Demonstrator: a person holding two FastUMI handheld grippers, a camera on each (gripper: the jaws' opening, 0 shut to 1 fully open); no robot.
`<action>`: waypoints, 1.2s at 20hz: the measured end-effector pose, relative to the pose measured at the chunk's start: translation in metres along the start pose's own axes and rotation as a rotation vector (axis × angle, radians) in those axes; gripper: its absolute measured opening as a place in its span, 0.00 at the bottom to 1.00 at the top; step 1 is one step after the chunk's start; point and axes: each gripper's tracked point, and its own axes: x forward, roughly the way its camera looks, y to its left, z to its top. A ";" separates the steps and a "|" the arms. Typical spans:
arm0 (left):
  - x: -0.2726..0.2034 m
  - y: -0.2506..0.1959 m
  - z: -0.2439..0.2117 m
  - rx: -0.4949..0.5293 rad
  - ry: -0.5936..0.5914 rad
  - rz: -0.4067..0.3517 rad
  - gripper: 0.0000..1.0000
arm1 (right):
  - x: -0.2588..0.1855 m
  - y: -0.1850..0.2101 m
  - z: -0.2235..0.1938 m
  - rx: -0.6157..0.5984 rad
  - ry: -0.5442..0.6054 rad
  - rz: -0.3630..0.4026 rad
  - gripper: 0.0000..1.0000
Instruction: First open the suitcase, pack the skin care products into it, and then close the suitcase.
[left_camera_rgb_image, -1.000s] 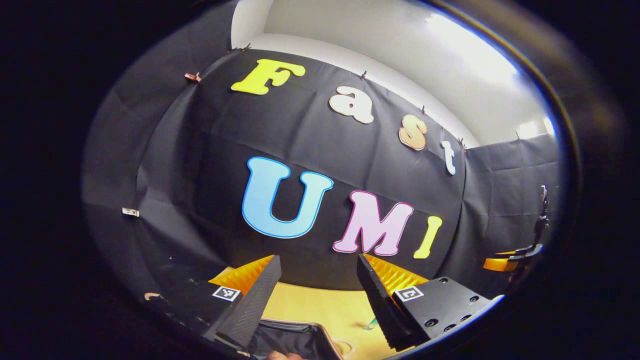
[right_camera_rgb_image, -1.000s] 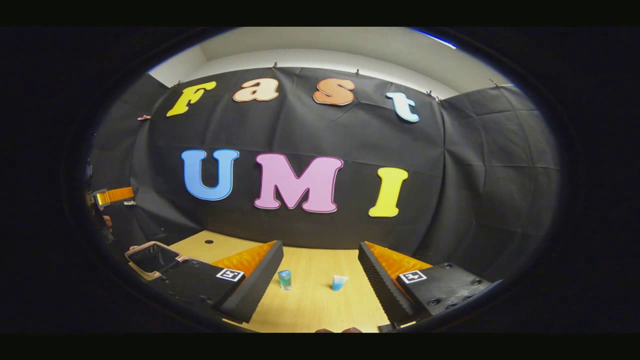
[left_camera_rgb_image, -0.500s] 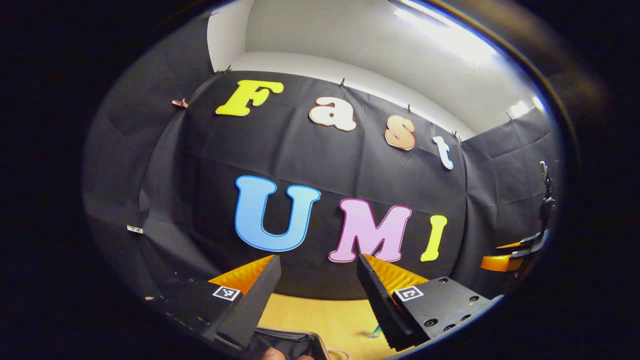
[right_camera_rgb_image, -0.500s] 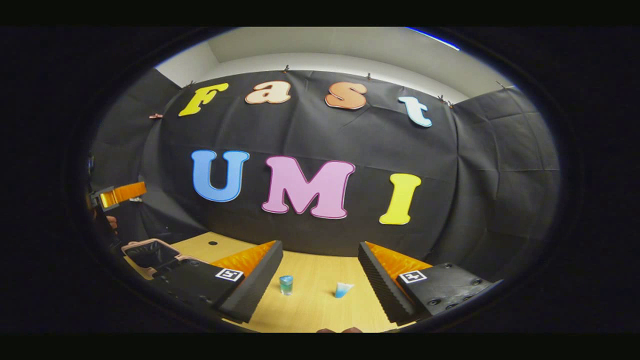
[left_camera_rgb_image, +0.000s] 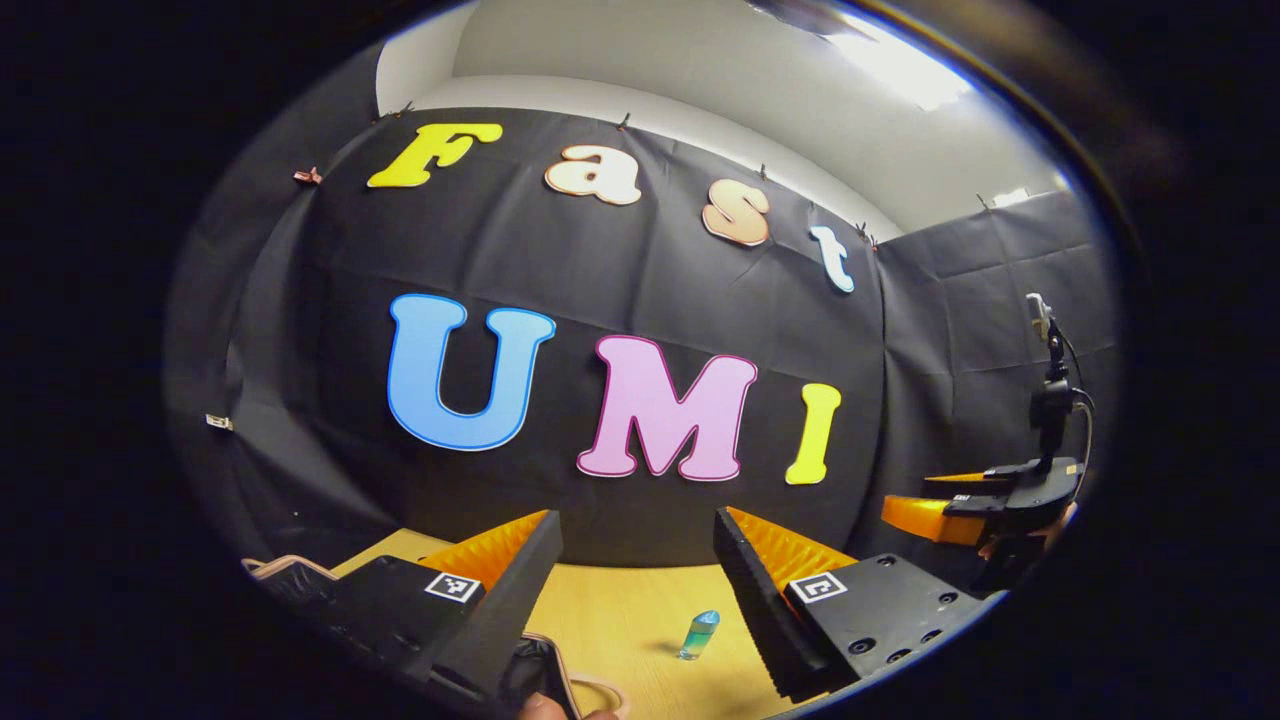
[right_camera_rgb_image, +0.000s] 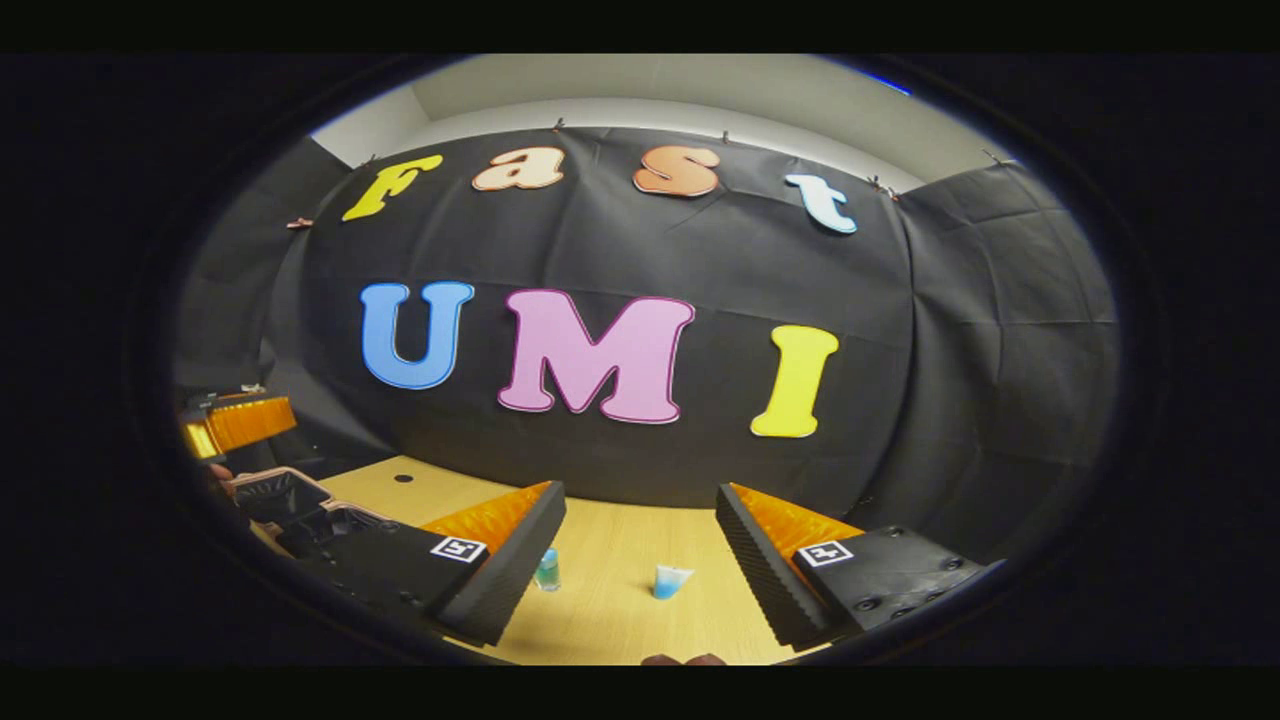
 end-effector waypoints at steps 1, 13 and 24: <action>0.008 -0.006 -0.020 0.012 0.036 0.011 0.96 | 0.005 0.001 -0.001 0.015 -0.024 0.019 0.96; 0.090 -0.053 -0.205 0.033 0.298 0.011 0.96 | 0.073 -0.026 -0.118 0.004 0.102 0.107 0.97; 0.165 -0.061 -0.348 0.068 0.499 0.054 0.96 | 0.117 -0.047 -0.191 -0.007 0.198 0.124 0.97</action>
